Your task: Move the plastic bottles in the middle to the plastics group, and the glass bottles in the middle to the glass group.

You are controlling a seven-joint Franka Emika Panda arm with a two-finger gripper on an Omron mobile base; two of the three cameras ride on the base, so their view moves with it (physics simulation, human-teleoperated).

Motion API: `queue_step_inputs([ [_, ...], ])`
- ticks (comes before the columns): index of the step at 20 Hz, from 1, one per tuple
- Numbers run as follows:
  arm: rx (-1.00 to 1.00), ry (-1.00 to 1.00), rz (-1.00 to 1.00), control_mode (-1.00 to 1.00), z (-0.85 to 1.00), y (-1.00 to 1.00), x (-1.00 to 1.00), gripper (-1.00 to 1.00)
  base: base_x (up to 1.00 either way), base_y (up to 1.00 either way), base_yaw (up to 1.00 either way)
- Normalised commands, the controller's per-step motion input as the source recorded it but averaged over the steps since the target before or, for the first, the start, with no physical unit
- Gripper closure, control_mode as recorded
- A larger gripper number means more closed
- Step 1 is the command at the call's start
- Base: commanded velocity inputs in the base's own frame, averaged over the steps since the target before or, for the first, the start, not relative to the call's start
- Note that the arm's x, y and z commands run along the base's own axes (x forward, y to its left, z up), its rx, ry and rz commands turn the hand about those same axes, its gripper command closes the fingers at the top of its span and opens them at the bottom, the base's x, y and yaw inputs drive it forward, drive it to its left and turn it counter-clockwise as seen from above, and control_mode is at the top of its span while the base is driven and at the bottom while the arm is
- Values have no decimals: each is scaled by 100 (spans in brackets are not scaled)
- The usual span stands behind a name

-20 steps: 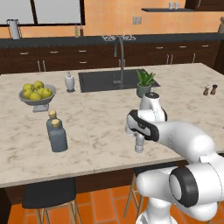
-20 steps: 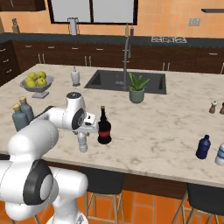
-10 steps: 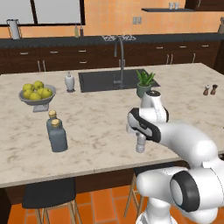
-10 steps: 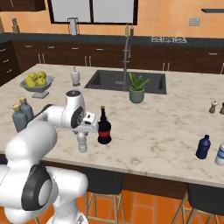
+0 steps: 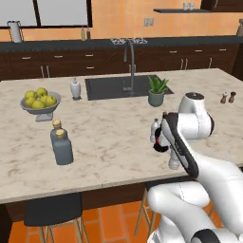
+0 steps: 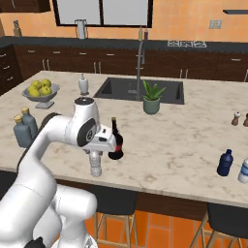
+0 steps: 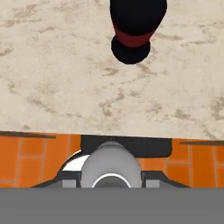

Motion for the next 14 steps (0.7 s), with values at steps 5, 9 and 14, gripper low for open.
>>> queue_step_inputs([
  [5,0,1,-3,-100,21,-100,-8,100,0,0,0],
  [9,1,1,-1,-100,11,-100,6,100,0,0,0],
  [14,2,1,0,-100,29,-100,37,100,0,0,0],
])
